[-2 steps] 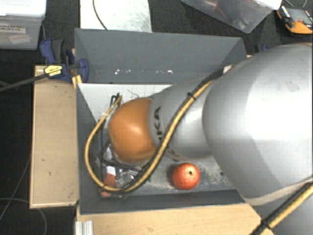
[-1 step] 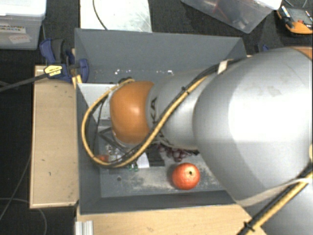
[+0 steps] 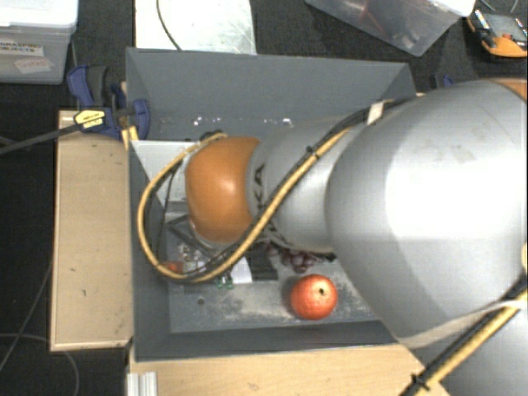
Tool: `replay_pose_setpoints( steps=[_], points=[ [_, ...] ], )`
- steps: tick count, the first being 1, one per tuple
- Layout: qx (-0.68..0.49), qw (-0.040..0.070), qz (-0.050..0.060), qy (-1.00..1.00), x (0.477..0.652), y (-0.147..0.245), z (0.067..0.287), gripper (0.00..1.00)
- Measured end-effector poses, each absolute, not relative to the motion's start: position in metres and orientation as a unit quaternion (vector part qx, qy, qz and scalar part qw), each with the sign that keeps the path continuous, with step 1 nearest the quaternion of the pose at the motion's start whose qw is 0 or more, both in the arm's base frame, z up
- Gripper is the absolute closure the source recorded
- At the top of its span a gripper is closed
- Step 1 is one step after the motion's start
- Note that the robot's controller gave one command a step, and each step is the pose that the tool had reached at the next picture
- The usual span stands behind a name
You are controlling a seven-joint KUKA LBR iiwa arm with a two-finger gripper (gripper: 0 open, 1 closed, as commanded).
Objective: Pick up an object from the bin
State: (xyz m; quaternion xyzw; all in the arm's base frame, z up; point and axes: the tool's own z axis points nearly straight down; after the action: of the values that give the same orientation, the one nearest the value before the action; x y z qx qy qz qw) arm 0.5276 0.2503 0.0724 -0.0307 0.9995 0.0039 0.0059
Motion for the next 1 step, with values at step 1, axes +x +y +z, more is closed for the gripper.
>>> replay_pose_setpoints(
  steps=[1],
  points=[
    [-0.03,0.0,0.002,1.0,0.5246,0.2488,0.0998,1.0]
  ],
)
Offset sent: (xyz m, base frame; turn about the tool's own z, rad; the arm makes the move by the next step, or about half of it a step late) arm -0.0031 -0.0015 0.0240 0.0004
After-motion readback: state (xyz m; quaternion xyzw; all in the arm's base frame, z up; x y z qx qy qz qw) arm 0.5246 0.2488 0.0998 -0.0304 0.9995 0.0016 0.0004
